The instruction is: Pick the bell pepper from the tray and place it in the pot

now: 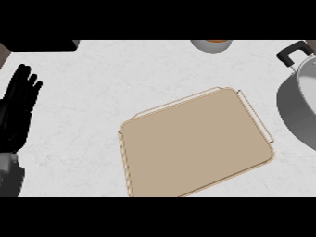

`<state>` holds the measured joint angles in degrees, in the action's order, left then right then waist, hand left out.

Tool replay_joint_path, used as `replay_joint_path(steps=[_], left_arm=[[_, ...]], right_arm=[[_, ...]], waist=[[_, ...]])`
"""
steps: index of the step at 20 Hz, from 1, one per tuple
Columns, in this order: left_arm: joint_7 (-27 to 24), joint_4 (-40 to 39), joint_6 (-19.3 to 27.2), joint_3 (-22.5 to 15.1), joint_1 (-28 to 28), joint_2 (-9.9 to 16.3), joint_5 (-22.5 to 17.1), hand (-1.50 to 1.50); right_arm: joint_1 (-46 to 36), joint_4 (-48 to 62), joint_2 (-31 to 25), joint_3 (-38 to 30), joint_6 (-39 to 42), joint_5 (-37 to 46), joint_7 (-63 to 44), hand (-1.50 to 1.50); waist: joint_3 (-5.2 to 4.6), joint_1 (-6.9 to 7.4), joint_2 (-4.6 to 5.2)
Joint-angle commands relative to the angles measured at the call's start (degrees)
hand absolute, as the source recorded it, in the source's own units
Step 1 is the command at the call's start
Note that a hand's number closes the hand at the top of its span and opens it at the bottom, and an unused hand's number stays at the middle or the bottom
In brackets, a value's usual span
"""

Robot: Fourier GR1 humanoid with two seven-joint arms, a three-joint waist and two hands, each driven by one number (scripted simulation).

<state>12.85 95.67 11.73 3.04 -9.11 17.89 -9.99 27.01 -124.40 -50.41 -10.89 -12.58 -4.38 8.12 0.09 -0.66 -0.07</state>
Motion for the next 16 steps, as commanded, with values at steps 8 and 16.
replay_joint_path(steps=[8, 16], left_arm=[[-3.38, -4.56, -0.76, -0.84, -2.24, -2.67, 1.63, 0.00], [-2.42, -2.06, -2.37, -0.09, -0.71, -1.62, 0.71, 0.00]], right_arm=[[-21.79, 33.37, -1.94, -4.20, 10.01, -4.83, 8.32, 1.50], [-33.41, 52.32, -1.34, 2.24, -1.71, 15.74, 13.30, 1.50]], waist=[[-0.04, 2.07, 0.47], [-0.02, 3.06, 0.49]])
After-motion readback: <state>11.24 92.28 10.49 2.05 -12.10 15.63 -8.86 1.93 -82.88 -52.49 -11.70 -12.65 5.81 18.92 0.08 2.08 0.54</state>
